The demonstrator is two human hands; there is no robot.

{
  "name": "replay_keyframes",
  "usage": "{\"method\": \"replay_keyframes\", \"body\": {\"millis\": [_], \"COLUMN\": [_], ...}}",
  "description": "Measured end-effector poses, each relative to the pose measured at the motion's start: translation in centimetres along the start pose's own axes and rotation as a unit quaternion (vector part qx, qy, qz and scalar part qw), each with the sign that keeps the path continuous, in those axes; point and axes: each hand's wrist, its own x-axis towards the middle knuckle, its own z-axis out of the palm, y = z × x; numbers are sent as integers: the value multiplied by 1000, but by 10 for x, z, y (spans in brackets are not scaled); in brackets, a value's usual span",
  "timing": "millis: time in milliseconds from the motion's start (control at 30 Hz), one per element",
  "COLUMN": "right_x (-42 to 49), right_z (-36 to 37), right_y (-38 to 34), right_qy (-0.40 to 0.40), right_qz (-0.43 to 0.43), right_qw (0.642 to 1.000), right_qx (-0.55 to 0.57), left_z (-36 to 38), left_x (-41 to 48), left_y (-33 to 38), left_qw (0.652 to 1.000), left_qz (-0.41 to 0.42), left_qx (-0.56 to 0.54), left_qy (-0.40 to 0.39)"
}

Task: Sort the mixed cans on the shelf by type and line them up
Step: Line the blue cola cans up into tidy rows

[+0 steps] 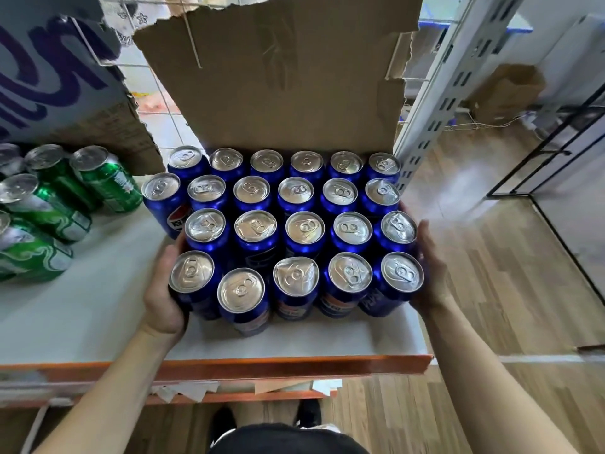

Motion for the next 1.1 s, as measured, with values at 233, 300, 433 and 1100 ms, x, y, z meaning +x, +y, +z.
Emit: {"method": "replay_keyframes", "body": {"millis": [233,300,433,1100], "right_x": [-1,-2,-20,-63], "right_z": [-8,-6,-13,-14], "right_y": [8,7,13,72], "right_qy": [16,15,74,62], "right_qz": [-28,-44,-99,-290], "right_qw": [999,999,991,900], "right_qx": [7,-2,-45,-320], "left_z": [10,11,6,51], "left_x": [-3,-2,-30,-68], "left_y": [-4,-2,-6,-39], "left_qw": [1000,1000,994,658], "left_qz": [-11,-7,34,241], "left_qx": [-2,11,58,700], "left_qy": [6,16,83,139]}}
